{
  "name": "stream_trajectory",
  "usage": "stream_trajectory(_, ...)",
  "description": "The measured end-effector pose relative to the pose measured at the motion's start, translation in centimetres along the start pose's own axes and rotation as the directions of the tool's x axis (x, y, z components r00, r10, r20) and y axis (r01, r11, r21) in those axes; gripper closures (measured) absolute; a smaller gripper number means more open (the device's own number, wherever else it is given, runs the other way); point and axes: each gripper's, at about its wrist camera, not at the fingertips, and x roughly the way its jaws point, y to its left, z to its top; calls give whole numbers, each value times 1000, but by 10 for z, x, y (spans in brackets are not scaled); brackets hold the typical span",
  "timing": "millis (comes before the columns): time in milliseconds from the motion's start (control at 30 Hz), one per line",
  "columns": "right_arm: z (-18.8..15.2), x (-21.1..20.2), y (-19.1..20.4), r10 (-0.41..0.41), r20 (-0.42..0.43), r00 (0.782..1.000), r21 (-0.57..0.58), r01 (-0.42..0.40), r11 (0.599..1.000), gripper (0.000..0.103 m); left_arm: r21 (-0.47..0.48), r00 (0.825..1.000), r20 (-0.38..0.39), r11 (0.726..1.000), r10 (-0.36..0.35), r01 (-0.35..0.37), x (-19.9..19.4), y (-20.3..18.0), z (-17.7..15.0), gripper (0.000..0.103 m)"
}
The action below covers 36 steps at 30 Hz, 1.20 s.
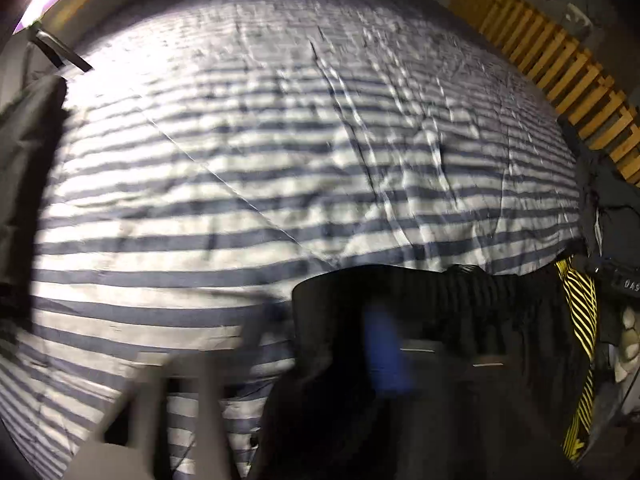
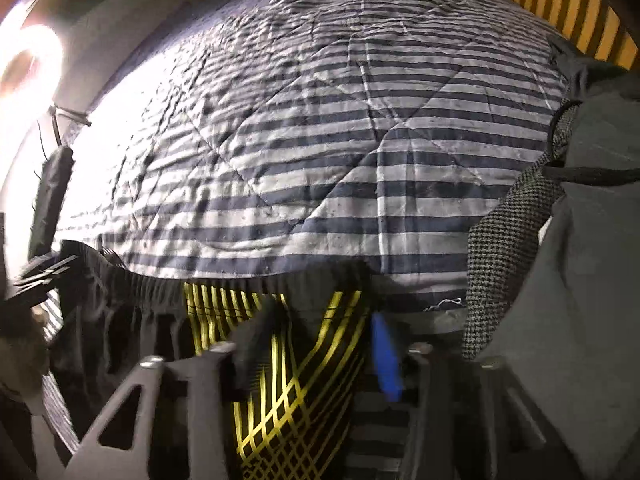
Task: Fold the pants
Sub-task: 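Hold the waistband with the left tool while the right tool grasps the yellow-striped lining, then lift the shorts with both tools and lay them flat on the bed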
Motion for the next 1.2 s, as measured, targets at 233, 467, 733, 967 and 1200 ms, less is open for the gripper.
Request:
stream_trajectory(233, 11, -50, 4, 82, 111, 990, 34, -86, 996, 97, 4, 993, 109, 999, -37, 37, -54, -9, 17, 96)
stream_trajectory(467, 87, -162, 76, 74, 350, 934, -95, -43, 995, 97, -58, 930, 368, 998, -3, 26, -202, 6, 111, 96)
stream_trajectory(733, 128, -370, 174, 173, 702, 691, -236, -3, 972, 97, -15, 693, 718, 997, 63, -75, -424, -12, 132, 96)
stream_trajectory(967, 47, -365, 176, 212, 679, 703, -328, 32, 944, 97, 93, 713, 692, 966, 111, -241, -399, -26, 5, 95)
stream_trajectory(1200, -102, -203, 127, 93, 435, 895, -328, 62, 943, 97, 248, 925, 346, 936, 155, -250, -223, -22, -144, 95)
